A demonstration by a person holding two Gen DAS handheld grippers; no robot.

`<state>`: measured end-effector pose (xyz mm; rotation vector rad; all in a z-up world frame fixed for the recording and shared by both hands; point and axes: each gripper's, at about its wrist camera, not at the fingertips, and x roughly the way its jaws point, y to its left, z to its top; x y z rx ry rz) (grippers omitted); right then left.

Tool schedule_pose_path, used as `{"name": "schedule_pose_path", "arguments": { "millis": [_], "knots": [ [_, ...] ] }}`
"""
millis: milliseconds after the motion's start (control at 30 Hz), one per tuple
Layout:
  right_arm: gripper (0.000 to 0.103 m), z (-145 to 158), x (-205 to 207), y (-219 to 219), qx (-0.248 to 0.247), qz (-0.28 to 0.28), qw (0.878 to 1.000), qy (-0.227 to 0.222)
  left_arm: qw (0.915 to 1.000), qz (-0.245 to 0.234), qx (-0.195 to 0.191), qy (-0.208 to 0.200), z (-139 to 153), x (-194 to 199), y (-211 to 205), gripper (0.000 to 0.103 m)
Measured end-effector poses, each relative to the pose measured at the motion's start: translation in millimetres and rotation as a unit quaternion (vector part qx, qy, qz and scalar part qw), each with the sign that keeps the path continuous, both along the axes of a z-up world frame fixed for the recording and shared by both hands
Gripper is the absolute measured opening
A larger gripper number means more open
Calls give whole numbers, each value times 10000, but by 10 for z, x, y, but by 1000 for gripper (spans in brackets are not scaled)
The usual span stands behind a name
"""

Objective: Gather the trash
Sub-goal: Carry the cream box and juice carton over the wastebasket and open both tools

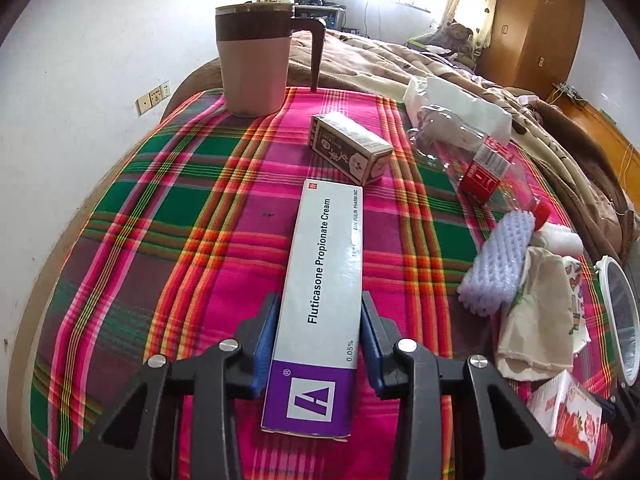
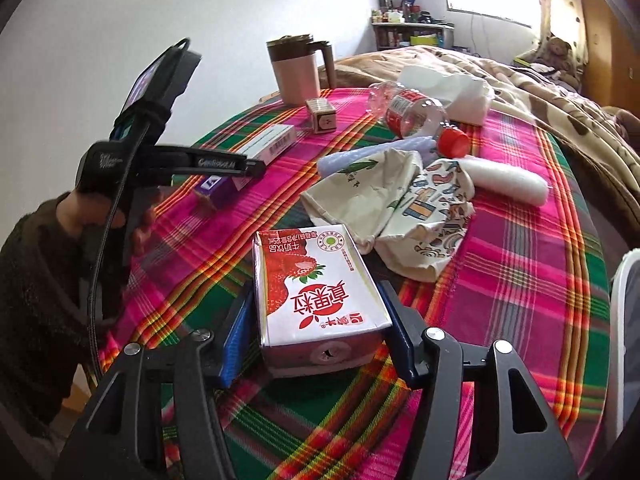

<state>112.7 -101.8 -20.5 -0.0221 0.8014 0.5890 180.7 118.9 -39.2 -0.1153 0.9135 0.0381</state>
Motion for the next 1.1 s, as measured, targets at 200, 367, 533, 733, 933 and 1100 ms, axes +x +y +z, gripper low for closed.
{"name": "schedule_pose_path", "arguments": {
  "millis": [200,367,533,733,933,1100],
  "knots": [
    [60,41,-30,-108,161,-210,9996,-50,9998,-94,-81,-139,82,-124,-82,40],
    [60,101,-74,-215,261,-382,9989,-126,9992,-237,-141,-278,168,-253,-205,40],
    [60,164,-114,-331,376,-544,9976,-213,9982,-385,-171,-438,271,-371,-348,40],
    [60,205,-169,-528,492,-803,9951,-295,9960,-603,-171,-638,427,-510,-562,40],
    [60,261,-230,-790,616,-1142,9908,-395,9924,-910,-184,-812,551,-599,-856,40],
    [60,306,-269,-1038,677,-1465,9858,-475,9882,-1194,-203,-942,643,-643,-1137,40]
  ]
}}
